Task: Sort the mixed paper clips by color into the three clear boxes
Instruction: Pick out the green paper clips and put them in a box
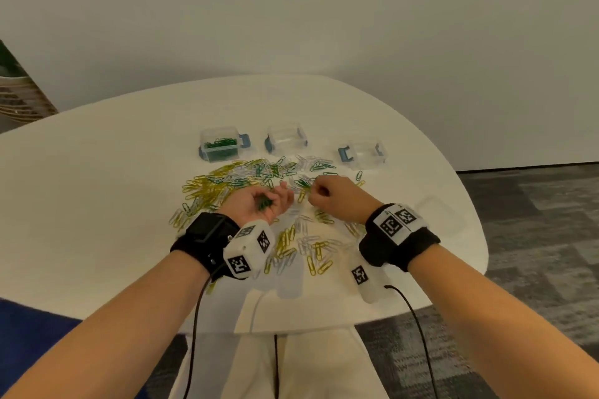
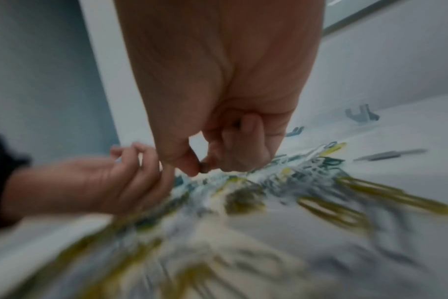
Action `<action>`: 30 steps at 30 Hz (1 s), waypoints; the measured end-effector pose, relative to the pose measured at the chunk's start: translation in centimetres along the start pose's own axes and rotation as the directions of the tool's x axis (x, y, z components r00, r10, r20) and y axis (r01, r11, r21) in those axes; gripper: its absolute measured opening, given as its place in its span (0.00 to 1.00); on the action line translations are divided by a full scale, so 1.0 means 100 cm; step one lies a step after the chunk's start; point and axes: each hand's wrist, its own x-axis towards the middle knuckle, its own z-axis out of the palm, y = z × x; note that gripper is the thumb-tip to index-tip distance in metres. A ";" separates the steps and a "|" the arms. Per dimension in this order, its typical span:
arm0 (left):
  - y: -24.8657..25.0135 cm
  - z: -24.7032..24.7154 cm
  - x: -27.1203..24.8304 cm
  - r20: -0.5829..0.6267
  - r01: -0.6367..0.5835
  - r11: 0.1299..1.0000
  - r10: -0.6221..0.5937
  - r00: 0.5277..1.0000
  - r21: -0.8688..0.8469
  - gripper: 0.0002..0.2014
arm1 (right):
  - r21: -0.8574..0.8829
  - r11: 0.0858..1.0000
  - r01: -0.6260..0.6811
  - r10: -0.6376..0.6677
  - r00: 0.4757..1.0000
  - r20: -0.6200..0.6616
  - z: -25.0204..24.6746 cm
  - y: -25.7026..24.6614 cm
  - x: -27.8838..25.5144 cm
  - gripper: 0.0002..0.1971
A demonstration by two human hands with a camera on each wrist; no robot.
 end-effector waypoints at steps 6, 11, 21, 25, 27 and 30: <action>-0.005 0.008 0.009 -0.002 0.008 0.995 -0.008 1.000 0.102 0.18 | -0.111 0.978 0.178 -0.156 0.970 0.184 -0.030 -0.061 0.026 0.09; 0.008 0.021 0.007 -0.055 -0.003 0.979 0.014 0.998 0.202 0.18 | -0.082 0.974 0.212 -0.198 0.969 0.149 -0.041 -0.076 0.042 0.14; 0.120 0.063 0.003 -0.016 -0.515 0.744 0.575 0.818 0.426 0.20 | 0.140 0.989 0.042 -0.027 0.994 -0.107 -0.037 -0.022 0.047 0.07; 0.143 0.062 0.023 0.065 -0.499 0.386 0.738 0.672 0.776 0.19 | 0.134 0.991 -0.013 0.024 0.997 -0.079 -0.026 -0.010 0.047 0.08; 0.147 0.057 0.029 0.157 -0.382 0.143 0.742 0.652 0.913 0.18 | 0.034 0.998 -0.061 0.063 0.996 -0.057 -0.021 -0.002 0.049 0.11; 0.131 0.053 0.021 0.381 -0.127 -0.384 0.710 0.592 0.914 0.14 | -0.165 0.978 -0.131 0.134 0.991 0.008 -0.015 0.009 0.055 0.19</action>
